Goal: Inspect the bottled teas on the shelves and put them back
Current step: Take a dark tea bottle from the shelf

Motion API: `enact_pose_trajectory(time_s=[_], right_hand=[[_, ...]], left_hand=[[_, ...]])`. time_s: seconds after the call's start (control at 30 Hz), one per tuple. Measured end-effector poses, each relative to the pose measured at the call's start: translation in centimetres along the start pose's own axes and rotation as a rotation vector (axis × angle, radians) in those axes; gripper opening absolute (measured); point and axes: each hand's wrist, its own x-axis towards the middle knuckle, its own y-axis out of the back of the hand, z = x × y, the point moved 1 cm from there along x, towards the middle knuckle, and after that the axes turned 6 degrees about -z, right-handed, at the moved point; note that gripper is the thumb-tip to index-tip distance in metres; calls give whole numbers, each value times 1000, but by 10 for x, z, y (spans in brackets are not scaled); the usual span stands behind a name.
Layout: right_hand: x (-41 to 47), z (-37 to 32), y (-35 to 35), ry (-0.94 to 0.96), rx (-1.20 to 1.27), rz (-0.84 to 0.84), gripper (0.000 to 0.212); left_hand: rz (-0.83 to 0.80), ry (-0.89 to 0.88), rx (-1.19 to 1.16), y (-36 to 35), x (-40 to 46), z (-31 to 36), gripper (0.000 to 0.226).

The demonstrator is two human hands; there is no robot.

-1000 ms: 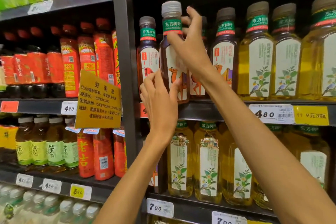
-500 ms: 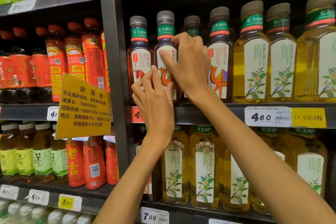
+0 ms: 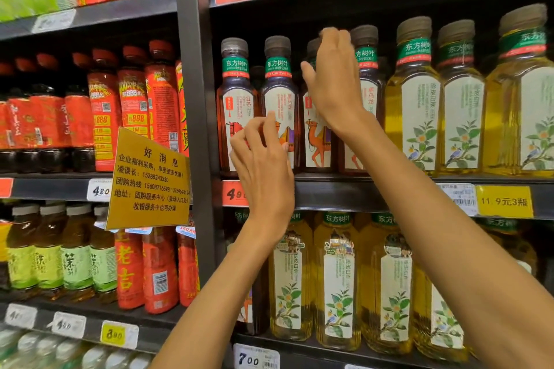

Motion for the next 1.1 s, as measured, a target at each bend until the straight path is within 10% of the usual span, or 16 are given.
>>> enact_pose_trajectory(time_s=[0.3, 0.77, 1.1], right_hand=[[12, -6, -11, -102, -200, -165, 65], [-1, 4, 9, -19, 381, -8, 60], [-12, 1, 33, -40, 696, 24, 56]], left_hand=[[-67, -91, -296, 1, 2, 7, 39], [-189, -198, -247, -5, -5, -4, 59], [-344, -39, -762, 14, -25, 7, 68]])
